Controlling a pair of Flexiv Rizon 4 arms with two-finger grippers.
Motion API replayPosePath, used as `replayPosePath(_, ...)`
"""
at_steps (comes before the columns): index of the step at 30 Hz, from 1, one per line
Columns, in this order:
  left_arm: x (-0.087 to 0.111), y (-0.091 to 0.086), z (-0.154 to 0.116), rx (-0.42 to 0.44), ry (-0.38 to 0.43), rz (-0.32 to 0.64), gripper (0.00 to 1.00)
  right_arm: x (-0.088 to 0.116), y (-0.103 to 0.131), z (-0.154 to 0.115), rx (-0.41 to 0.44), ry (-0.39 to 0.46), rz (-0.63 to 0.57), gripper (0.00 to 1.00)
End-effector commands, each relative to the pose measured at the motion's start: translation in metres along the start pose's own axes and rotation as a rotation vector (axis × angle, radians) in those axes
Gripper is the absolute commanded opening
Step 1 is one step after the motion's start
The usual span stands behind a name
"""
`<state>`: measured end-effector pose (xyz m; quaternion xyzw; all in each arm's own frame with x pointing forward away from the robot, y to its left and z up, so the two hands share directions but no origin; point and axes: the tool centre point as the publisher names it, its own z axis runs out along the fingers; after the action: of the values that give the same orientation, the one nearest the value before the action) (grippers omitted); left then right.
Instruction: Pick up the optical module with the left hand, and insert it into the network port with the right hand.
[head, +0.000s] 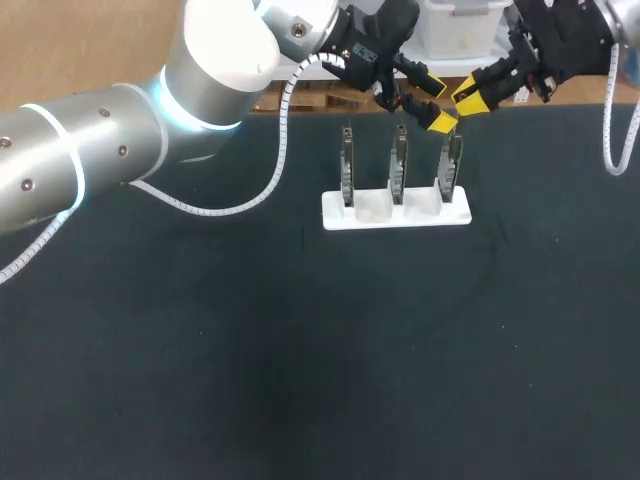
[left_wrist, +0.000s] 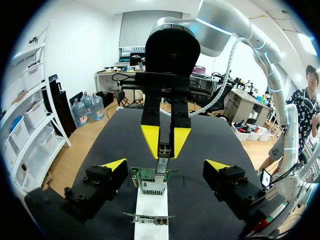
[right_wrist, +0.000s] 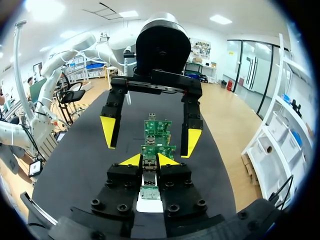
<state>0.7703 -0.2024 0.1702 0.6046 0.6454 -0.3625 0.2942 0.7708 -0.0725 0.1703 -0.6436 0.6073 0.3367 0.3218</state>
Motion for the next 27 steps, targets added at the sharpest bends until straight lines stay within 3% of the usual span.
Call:
replayPosePath(1,0.0002,-0.0004,-0.0002,-0.001,0.000,0.001,1.00,-0.0007,0.0022,-0.0007,0.003,-0.003,-0.004,0.00)
replayPosePath(27,0.0002,-0.0004,-0.0002,-0.001,0.000,0.001,1.00,0.0014,0.0028,0.0010,-0.006,0.007,-0.017,0.00)
